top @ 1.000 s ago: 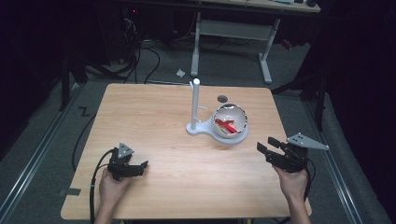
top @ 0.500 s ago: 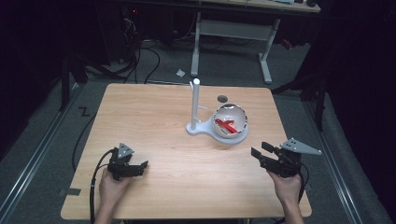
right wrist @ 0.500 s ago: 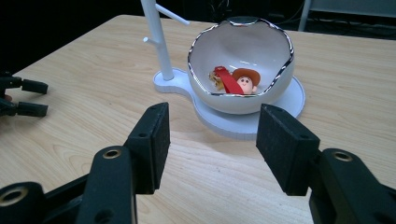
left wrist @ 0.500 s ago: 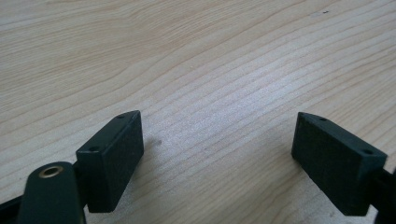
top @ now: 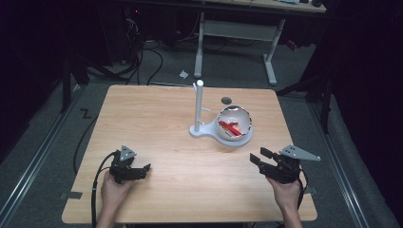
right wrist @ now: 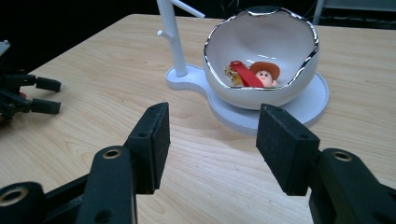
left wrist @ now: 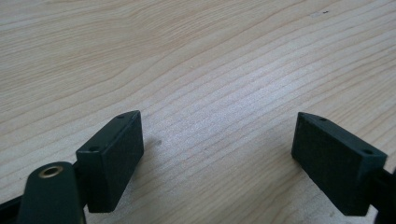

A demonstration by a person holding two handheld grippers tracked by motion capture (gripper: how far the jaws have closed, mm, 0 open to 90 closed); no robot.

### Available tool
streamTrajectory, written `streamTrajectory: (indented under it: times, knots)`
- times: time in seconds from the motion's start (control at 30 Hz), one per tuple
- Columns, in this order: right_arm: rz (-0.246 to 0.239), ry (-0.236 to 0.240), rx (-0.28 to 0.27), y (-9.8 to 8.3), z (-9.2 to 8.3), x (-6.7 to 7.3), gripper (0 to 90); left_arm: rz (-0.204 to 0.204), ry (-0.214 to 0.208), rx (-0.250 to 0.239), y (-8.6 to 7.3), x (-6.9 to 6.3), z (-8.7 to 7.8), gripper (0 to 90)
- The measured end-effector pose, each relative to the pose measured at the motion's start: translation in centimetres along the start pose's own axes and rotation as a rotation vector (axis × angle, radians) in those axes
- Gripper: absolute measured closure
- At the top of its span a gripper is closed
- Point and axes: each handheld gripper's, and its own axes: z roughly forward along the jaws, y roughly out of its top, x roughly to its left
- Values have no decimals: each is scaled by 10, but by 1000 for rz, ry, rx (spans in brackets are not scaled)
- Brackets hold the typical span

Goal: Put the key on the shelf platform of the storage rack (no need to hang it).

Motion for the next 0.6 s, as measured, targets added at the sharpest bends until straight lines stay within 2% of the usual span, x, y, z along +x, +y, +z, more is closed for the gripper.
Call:
streamTrajectory:
  times: [0.6]
  knots:
    - [-19, 29, 22, -8, 18, 12, 452, 0, 0, 0, 0, 0, 0, 170]
